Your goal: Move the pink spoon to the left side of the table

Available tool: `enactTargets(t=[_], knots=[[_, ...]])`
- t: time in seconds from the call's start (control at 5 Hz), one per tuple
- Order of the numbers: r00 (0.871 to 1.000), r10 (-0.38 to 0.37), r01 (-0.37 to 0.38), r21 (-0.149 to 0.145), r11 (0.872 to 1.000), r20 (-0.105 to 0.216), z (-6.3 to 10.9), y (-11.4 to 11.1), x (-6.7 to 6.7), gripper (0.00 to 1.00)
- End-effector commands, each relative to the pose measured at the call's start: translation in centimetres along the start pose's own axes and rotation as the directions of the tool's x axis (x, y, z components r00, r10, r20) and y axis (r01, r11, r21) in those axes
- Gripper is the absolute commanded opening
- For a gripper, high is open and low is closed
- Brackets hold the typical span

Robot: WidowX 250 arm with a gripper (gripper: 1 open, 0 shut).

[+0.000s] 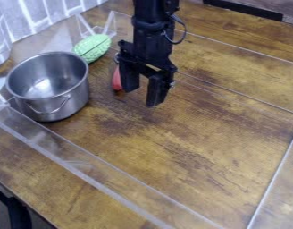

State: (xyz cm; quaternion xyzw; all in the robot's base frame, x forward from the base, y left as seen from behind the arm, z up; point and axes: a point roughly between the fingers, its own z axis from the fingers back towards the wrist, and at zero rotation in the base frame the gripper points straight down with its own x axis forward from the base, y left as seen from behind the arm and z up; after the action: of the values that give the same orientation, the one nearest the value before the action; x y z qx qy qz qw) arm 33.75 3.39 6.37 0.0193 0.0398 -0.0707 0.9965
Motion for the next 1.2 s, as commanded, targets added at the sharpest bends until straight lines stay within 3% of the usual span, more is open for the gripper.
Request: enactTargets(t=[0.0, 0.2, 0.4, 0.8, 1.0], knots=[[0.998, 0.013, -0.014, 0.02, 1.0, 0.054, 0.4, 1.1, 0.7, 1.0], [0.998, 0.025, -0.027, 0.025, 0.999, 0.056, -0.1, 1.0, 0.6, 1.0], [0.998, 0.035, -0.036, 0.027, 0.999, 0.054, -0.6, 0.5, 0.5, 0.0], [0.996, 0.07, -0.072, 0.029, 0.997, 0.048, 0.1, 0.5, -0.2, 0.0], [0.997, 0.066, -0.067, 0.031, 0.997, 0.048, -0.6, 0.3, -0.3, 0.0]])
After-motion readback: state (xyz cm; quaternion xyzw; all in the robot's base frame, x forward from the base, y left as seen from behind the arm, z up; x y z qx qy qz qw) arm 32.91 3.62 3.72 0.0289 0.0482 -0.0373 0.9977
